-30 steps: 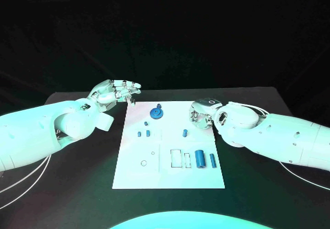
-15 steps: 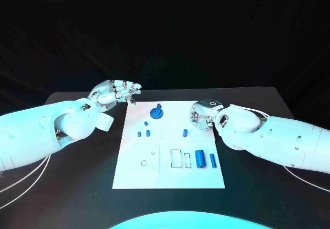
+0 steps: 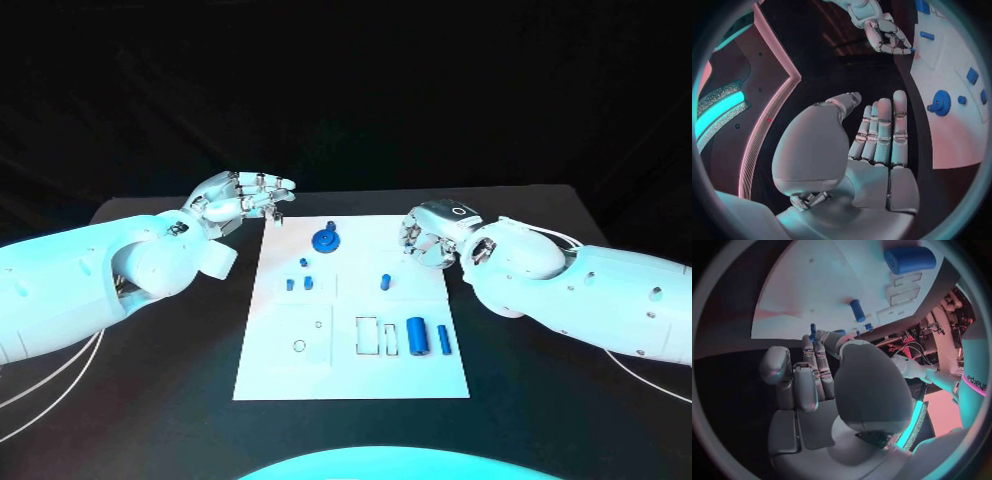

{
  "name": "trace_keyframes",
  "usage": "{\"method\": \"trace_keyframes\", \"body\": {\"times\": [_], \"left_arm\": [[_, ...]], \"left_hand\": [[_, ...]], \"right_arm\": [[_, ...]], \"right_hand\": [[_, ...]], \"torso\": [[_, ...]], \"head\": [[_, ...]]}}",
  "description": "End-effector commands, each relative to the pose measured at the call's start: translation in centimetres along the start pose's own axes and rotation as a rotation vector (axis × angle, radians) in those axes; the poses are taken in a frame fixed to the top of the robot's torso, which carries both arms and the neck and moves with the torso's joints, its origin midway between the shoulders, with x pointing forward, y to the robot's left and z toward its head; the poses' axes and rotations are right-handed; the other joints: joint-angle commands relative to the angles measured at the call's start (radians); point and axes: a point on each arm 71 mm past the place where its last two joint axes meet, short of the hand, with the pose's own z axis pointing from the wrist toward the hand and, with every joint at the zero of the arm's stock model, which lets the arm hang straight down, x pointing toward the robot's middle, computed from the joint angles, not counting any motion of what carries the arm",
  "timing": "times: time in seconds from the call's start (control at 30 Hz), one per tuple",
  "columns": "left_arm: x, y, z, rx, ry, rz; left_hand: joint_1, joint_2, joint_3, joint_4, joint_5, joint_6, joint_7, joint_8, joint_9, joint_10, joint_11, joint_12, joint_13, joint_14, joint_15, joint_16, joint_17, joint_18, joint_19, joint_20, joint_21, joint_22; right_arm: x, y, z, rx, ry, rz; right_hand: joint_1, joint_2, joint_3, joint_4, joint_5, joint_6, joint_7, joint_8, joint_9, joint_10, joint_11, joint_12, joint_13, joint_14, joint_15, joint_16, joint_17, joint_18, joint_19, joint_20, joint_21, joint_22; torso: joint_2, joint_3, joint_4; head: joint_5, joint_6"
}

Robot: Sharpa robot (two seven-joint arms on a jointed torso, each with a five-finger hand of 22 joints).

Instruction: Assemble the parts on the task board

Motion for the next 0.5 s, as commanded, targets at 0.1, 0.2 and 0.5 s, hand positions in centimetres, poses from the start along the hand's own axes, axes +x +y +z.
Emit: {"method": "trace_keyframes", "body": {"times": [0.1, 0.2, 0.5], "left_arm": [[0.4, -0.1, 0.1, 0.006, 0.032, -0.005], [0.5, -0.1, 0.2, 0.007, 0.035, -0.006], [1.0, 0.0, 0.5, 0.010, 0.044, -0.009]], "left_hand": [[0.008, 0.001, -0.005, -0.004, 0.004, -0.009, 0.002, -0.001, -0.001, -0.005, 0.000, -0.005, -0.002, -0.006, 0.005, -0.005, -0.002, 0.014, 0.006, 0.002, -0.006, -0.001], [0.008, 0.001, -0.005, -0.004, 0.004, -0.010, 0.002, -0.001, -0.002, -0.006, 0.001, -0.006, -0.002, -0.006, 0.005, -0.005, -0.002, 0.014, 0.006, 0.002, -0.006, -0.002], [0.008, 0.001, -0.005, -0.004, 0.004, -0.010, 0.002, -0.001, -0.002, -0.006, 0.001, -0.006, -0.002, -0.006, 0.005, -0.005, -0.002, 0.014, 0.006, 0.002, -0.006, -0.002]], "right_arm": [[-0.8, 1.0, -0.9, -0.053, -0.052, 0.082], [-1.1, 2.0, -1.5, -0.085, -0.065, 0.125], [-0.6, 5.9, -1.8, -0.187, -0.030, 0.194]], "right_hand": [[0.001, 0.015, 0.090, -0.081, 0.004, 0.004, -0.002, 0.004, 0.001, 0.048, -0.043, 0.005, 0.031, 0.044, -0.009, 0.007, 0.003, -0.014, 0.004, -0.005, 0.007, 0.001], [0.000, 0.016, 0.092, -0.081, 0.004, 0.003, -0.002, 0.003, 0.002, 0.047, -0.042, 0.004, 0.031, 0.044, -0.008, 0.008, 0.003, -0.014, 0.004, -0.005, 0.008, 0.003], [0.000, 0.017, 0.095, -0.082, 0.004, 0.002, -0.001, 0.002, 0.002, 0.047, -0.042, 0.003, 0.031, 0.044, -0.008, 0.007, 0.002, -0.013, 0.002, -0.004, 0.007, 0.002]], "torso": [[-0.001, 0.0001, -0.0010], [0.000, 0.0011, -0.0006], [0.000, -0.0004, 0.0007]], "head": [[0.002, 0.002], [0.012, 0.007], [0.062, 0.001]]}}
